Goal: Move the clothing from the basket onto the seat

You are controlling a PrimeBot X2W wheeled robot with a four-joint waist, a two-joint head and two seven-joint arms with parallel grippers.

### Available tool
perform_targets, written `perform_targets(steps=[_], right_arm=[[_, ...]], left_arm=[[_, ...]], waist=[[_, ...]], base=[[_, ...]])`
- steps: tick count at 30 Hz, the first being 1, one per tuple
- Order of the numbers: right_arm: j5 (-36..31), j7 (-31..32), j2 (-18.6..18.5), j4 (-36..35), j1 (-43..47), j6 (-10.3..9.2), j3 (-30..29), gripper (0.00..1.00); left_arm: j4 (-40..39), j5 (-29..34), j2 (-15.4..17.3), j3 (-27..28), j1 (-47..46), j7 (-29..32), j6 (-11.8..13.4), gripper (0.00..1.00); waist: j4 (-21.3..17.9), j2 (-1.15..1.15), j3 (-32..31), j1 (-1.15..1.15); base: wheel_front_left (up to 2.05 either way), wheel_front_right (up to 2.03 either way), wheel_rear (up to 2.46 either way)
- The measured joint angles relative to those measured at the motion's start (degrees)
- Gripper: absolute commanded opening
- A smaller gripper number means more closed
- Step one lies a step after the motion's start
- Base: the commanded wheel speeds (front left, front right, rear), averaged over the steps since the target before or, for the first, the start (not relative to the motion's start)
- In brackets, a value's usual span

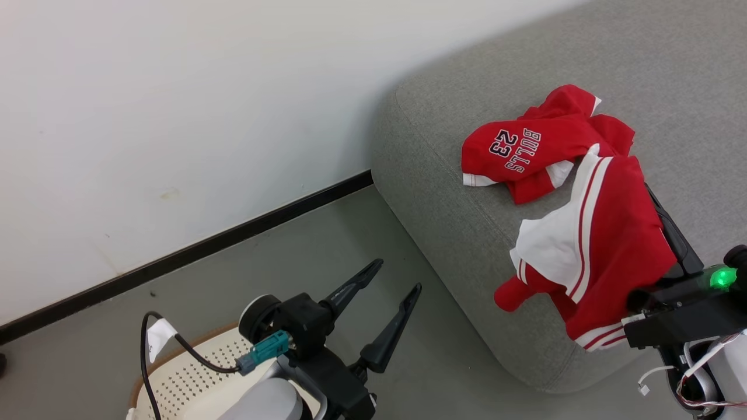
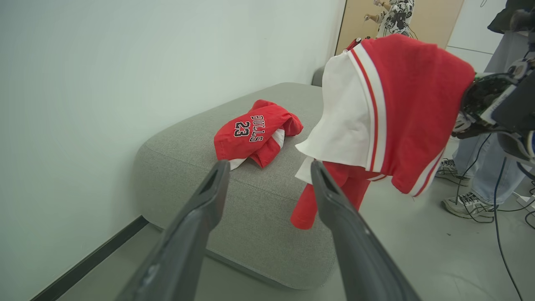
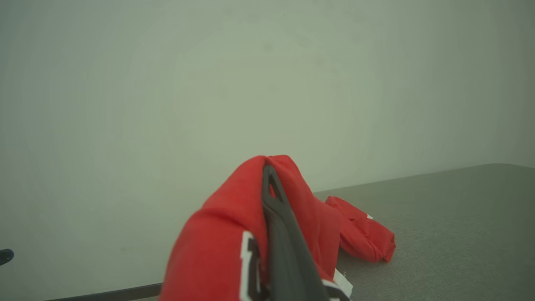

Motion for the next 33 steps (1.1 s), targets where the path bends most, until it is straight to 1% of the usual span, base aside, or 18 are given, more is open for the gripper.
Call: perform_targets(steps=[7, 10, 13, 16, 20, 24, 26, 33], right_arm=[[-0.5, 0.0, 0.0, -1.2, 0.3, 0.00, -1.1, 0.00], [-0.5, 0.0, 0.0, -1.3, 0.6, 0.01, -1.4, 0.00], [-0.5, 0.0, -0.2, -1.7, 0.6, 0.52, -2.5, 0.00], [-0.5, 0.0, -0.6, -2.3, 0.1, 0.56, -3.7, 0.00], [-0.3, 0.0, -1.1, -2.4, -2.8, 1.11, -5.1, 0.00], [0.7, 0.0, -2.3, -1.5, -6.7, 2.05, -6.9, 0.00], [0.8, 0.0, -2.6, -1.0, -7.8, 2.10, -7.2, 0.00], [1.8, 0.0, -5.3, 0.6, -14.2, 3.22, -9.7, 0.00]], left_arm=[[0.0, 0.5, -0.2, 0.0, 0.0, 0.0, 0.0, 1.00], [0.0, 0.7, -0.2, 0.0, 0.0, 0.0, -0.4, 1.00], [-0.2, 1.1, -0.2, 0.0, 0.0, 0.0, -0.4, 1.00], [-0.8, 1.5, -0.1, 0.0, 0.0, 0.0, -0.4, 1.00], [-1.5, 2.8, 0.7, 0.1, 0.0, 0.0, -0.4, 1.00], [-2.2, 3.3, 1.6, 0.0, -0.1, 0.0, -0.5, 1.00], [-2.2, 3.4, 1.8, 0.0, -0.2, 0.0, -0.5, 1.00], [-3.3, 4.0, 3.8, 0.0, -0.6, 0.0, -0.5, 1.00]], waist=[[-0.3, 0.00, 0.0, 0.00], [-0.3, 0.00, 0.1, 0.00], [-0.2, 0.00, 0.4, 0.00], [-0.1, 0.00, 1.1, 0.00], [0.3, 0.00, 2.5, 0.00], [0.7, 0.00, 4.2, 0.01], [0.9, 0.00, 4.7, 0.00], [2.1, 0.00, 8.3, 0.01]], base=[[0.00, 0.00, 0.00], [0.00, 0.00, 0.00], [0.00, 0.00, 0.00], [0.00, 0.00, 0.00], [0.00, 0.00, 0.00], [0.00, 0.00, 0.00], [0.00, 0.00, 0.00], [0.00, 0.00, 0.00]])
